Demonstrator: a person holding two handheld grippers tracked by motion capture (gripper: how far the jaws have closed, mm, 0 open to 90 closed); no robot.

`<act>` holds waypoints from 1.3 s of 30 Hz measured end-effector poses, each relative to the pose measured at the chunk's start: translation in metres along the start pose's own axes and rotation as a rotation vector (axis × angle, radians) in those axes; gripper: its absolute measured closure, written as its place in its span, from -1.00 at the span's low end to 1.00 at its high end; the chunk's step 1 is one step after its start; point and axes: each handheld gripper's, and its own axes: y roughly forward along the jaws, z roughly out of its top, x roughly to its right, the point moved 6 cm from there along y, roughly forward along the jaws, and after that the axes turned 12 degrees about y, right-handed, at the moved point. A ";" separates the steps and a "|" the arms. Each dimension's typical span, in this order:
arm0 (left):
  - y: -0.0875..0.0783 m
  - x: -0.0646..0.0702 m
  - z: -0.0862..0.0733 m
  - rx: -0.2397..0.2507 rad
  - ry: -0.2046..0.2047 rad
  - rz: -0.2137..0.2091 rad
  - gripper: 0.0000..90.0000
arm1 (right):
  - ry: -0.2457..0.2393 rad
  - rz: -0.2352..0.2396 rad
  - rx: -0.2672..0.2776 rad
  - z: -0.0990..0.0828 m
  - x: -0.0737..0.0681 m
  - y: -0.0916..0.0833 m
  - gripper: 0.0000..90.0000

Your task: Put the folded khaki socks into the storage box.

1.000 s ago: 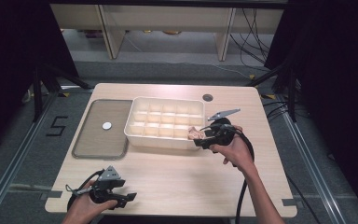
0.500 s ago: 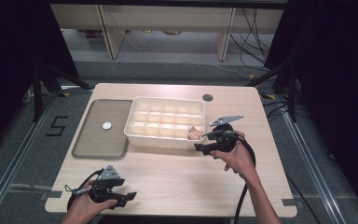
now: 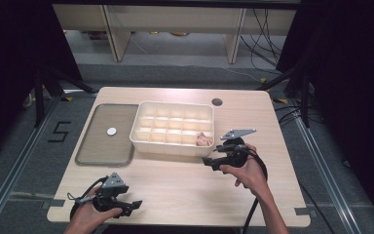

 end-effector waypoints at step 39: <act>-0.002 0.000 0.000 0.004 0.010 0.001 -0.48 | -0.023 0.044 -0.025 -0.065 -0.003 0.007 -0.62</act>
